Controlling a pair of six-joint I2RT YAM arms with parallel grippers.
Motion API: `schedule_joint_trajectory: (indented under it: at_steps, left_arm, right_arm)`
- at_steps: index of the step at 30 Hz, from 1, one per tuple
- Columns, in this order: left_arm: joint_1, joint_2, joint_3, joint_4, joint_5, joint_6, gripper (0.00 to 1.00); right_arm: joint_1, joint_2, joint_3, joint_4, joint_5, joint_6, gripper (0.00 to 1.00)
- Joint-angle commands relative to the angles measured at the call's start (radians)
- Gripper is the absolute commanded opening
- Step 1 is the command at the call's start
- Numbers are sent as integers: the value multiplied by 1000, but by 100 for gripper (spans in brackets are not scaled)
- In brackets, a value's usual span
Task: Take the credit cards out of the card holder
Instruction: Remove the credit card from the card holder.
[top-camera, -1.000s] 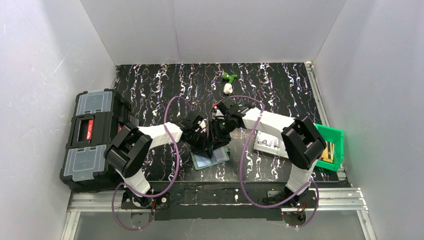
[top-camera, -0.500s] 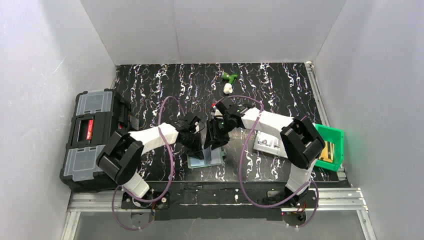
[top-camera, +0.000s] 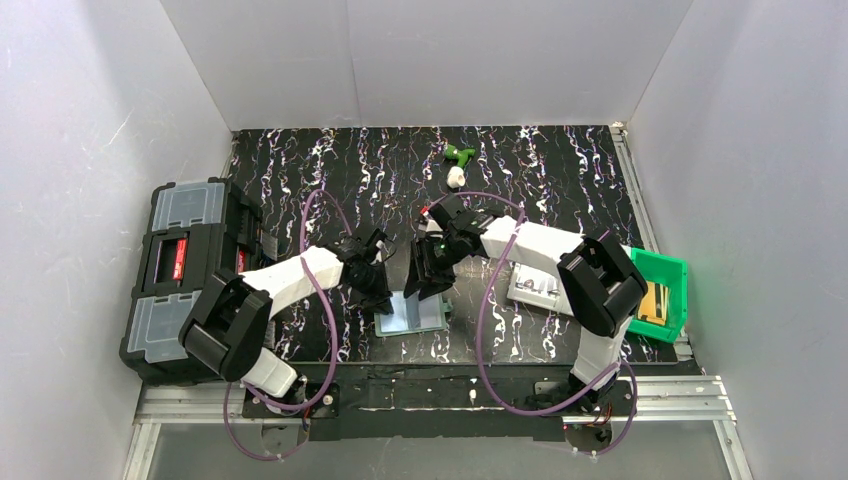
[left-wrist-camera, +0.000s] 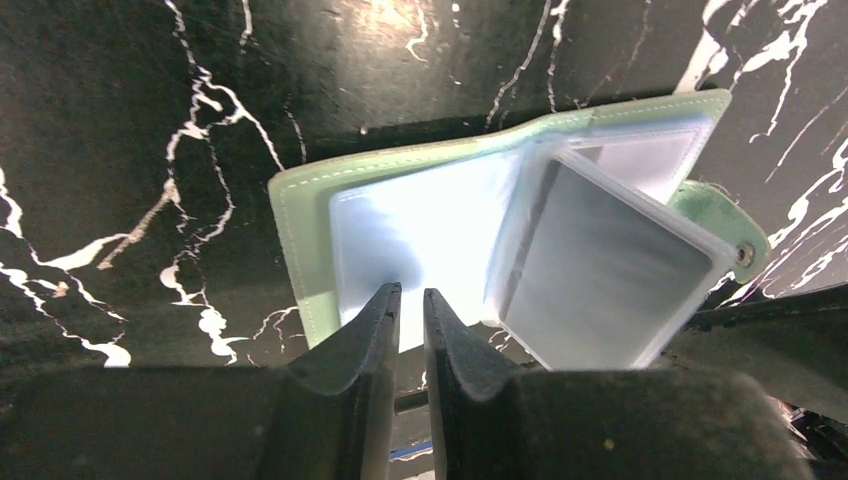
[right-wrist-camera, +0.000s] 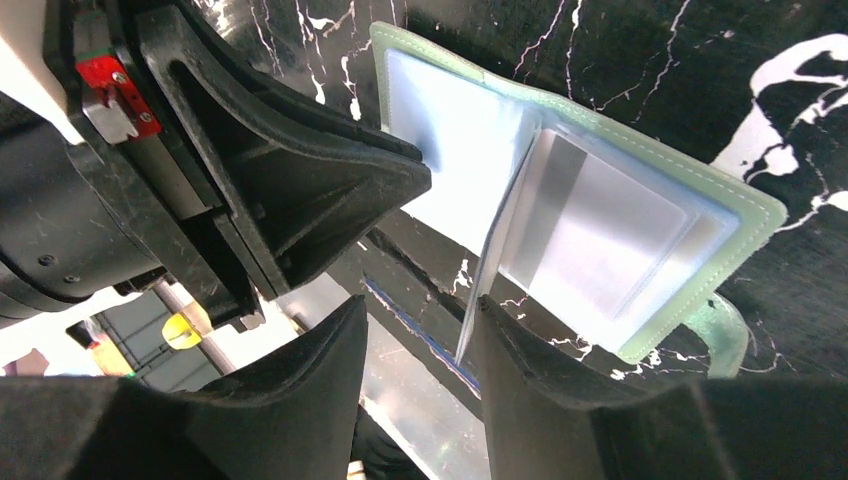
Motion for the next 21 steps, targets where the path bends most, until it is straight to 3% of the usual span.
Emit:
schedule_joint_trajectory:
  at_steps: [1, 12, 21]
  left_arm:
    - [40, 13, -39, 19, 30, 3, 12]
    - [96, 112, -57, 81, 125, 22, 3]
    - [103, 111, -52, 64, 124, 21, 2]
  right_arm:
    - [26, 30, 54, 23, -30, 10, 52]
    - [94, 85, 128, 28, -35, 25, 55]
    - [75, 16, 43, 57, 16, 38, 61]
